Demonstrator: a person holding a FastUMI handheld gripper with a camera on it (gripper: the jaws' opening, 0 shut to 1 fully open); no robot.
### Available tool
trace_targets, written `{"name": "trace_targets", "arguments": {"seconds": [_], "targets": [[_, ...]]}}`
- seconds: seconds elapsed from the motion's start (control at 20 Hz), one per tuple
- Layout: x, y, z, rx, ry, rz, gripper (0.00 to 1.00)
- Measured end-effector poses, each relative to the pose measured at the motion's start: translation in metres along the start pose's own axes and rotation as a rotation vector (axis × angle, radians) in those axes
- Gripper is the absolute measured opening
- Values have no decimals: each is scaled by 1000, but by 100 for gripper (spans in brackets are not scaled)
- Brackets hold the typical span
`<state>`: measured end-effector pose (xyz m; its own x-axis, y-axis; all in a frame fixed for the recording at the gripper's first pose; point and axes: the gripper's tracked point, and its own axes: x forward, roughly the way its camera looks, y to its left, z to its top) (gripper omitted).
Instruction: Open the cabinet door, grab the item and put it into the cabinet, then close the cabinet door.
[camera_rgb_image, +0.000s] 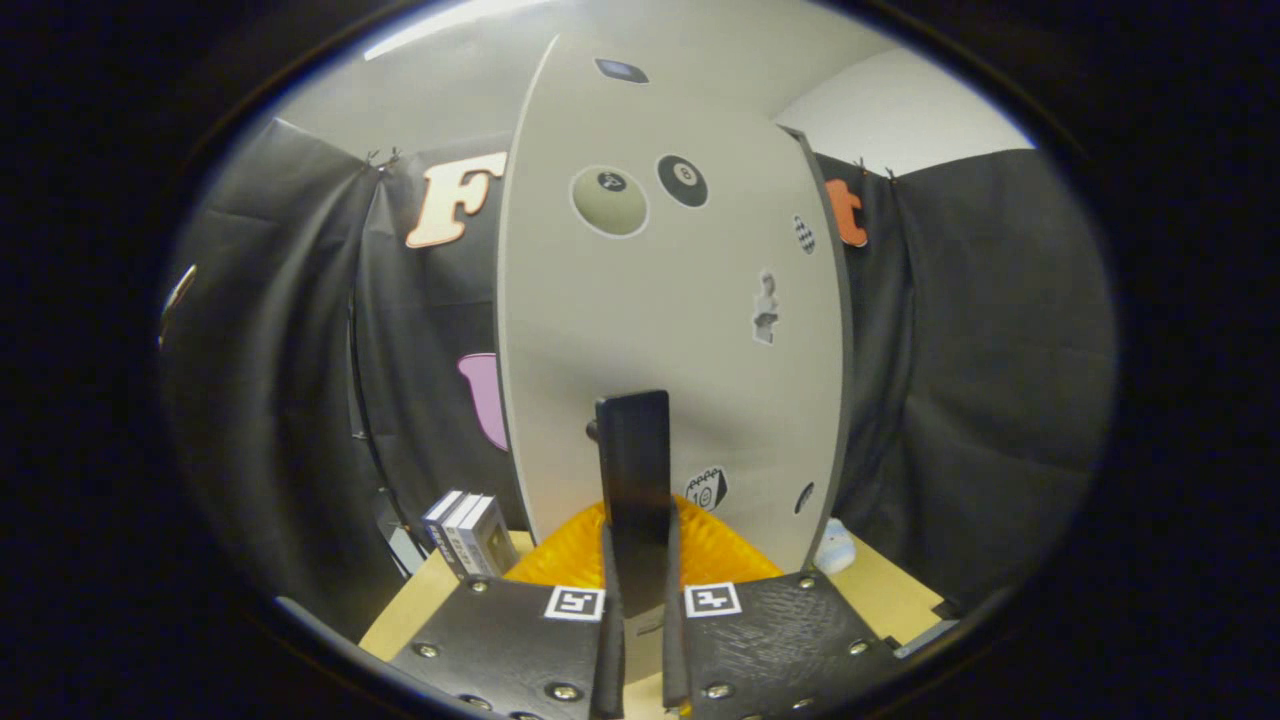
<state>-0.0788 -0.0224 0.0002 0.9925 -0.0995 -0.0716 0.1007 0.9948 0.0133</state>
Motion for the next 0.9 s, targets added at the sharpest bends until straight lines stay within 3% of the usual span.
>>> {"name": "trace_targets", "arguments": {"seconds": [0.5, 0.6, 0.75, 0.9], "targets": [[-20, -18, -4, 57, 24, -77, 14], [-16, -25, -3, 31, 12, -101, 8], [-22, -40, 0, -17, 12, -121, 8], [-27, -44, -2, 25, 18, -142, 8]]}}
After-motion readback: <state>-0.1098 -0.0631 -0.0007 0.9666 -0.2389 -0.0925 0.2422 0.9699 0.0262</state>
